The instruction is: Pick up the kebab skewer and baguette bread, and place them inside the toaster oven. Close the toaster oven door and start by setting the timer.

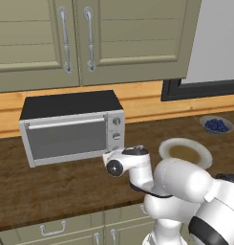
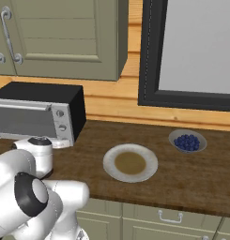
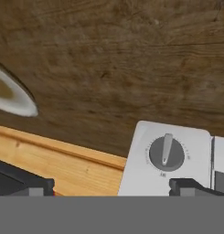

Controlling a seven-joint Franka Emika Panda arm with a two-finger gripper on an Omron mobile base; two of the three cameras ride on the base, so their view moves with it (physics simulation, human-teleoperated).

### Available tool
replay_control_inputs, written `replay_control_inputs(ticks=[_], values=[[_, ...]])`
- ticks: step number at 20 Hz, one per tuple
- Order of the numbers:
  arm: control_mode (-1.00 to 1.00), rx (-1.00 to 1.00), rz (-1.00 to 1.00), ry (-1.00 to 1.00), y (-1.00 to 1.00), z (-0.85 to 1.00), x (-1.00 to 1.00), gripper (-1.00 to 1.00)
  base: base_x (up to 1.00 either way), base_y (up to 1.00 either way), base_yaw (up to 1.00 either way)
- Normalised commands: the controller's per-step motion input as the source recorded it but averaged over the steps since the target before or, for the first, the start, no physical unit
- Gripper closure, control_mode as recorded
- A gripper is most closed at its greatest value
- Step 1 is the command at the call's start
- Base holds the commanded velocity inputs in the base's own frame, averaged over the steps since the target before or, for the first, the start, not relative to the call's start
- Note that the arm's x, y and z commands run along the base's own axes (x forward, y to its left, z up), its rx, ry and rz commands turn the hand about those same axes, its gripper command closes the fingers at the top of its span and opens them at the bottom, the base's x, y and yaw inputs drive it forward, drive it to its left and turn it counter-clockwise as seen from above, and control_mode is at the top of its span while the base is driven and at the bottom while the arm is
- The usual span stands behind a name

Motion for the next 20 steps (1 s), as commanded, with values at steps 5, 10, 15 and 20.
replay_control_inputs(ticks=[5, 10, 15, 20], values=[[-1.00, 0.08, 0.10, 0.00, 0.00, -0.30, 0.00, -1.00, 0.00, 0.00, 0.00], [-1.00, 0.06, 0.16, -0.05, -0.16, -0.05, 0.00, -1.00, 0.00, 0.00, 0.00], [-1.00, 0.02, 0.19, -0.08, -0.39, -0.04, 0.00, -1.00, 0.00, 0.00, 0.00], [-1.00, 0.08, 0.14, -0.02, -0.22, -0.30, -0.07, -1.00, 0.00, 0.00, 0.00]])
